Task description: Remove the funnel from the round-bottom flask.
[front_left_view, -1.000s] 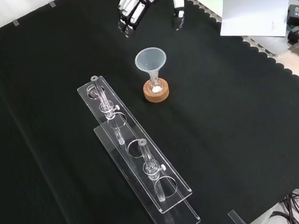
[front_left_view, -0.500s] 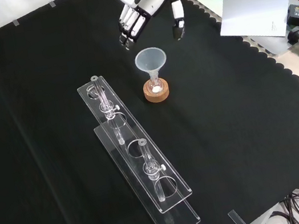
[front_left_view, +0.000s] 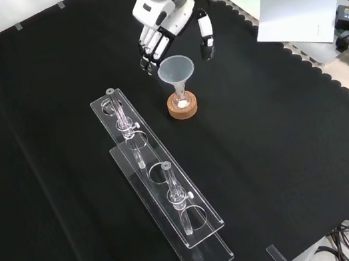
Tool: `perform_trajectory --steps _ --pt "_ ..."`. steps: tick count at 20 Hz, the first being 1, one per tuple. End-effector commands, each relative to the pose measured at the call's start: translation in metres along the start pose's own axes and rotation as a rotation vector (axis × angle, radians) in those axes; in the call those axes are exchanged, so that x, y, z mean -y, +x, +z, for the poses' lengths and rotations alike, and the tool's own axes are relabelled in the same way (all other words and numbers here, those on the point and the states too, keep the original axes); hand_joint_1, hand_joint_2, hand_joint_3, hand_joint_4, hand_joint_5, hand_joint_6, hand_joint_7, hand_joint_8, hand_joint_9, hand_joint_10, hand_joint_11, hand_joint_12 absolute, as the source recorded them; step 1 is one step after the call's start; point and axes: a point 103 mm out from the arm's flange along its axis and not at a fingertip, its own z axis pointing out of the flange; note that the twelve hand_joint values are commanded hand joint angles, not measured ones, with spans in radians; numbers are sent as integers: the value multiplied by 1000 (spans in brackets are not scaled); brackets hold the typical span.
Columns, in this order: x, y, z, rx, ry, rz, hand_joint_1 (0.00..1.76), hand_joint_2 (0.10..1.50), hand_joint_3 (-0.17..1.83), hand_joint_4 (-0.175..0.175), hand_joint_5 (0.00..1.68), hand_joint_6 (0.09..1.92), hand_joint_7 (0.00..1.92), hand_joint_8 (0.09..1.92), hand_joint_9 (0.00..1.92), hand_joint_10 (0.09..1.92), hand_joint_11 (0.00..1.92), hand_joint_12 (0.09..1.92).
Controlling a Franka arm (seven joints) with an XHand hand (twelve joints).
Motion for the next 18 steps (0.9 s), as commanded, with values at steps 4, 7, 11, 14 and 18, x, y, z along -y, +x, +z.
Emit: perform_trajectory --steps 4,7,11,14,18 --pt "-17 4 10 27 9 -13 610 651 244 -12 28 87 0 351 168 787 311 1455" --pt "-20 4 12 43 11 -12 610 652 242 -12 28 87 0 351 167 788 311 1455" --pt "-23 4 15 64 17 -5 619 655 239 -12 39 87 0 361 172 792 309 1458" --pt "-24 2 18 68 10 -1 630 660 235 -13 57 87 0 398 184 789 309 1460" --pt "-26 0 21 67 19 4 667 672 236 -16 92 87 0 482 219 773 323 1456"
